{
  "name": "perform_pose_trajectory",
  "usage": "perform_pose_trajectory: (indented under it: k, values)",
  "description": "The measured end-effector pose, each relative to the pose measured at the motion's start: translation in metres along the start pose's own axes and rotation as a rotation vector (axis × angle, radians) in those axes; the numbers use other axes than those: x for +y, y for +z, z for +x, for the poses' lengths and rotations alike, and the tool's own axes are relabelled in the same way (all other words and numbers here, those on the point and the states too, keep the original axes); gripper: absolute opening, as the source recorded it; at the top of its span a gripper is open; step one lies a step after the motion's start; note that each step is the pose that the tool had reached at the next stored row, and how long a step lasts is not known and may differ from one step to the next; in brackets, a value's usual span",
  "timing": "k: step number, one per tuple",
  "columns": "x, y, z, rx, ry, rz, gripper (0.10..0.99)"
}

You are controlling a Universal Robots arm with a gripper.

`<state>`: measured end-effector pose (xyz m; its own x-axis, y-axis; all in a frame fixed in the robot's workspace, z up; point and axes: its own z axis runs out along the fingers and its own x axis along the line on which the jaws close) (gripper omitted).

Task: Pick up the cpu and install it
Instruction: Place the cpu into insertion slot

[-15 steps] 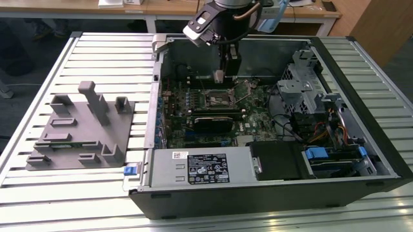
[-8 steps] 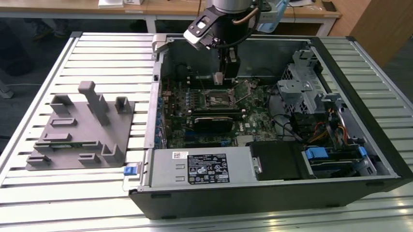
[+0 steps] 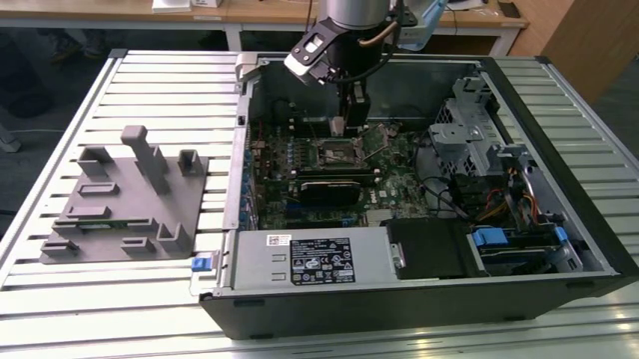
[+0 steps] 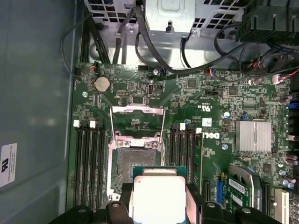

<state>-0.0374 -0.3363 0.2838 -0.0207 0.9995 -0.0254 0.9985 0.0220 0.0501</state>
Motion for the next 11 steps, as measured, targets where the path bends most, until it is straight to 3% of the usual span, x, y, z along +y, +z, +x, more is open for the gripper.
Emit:
perform_pose_trajectory:
  k: [6,11]
  values:
    - [-0.0001,0.0023,0.0001,0.0001,0.000,0.000,0.533]
    - [-0.0002,0.0087,0.0025,0.0000,0.000,0.000,0.533]
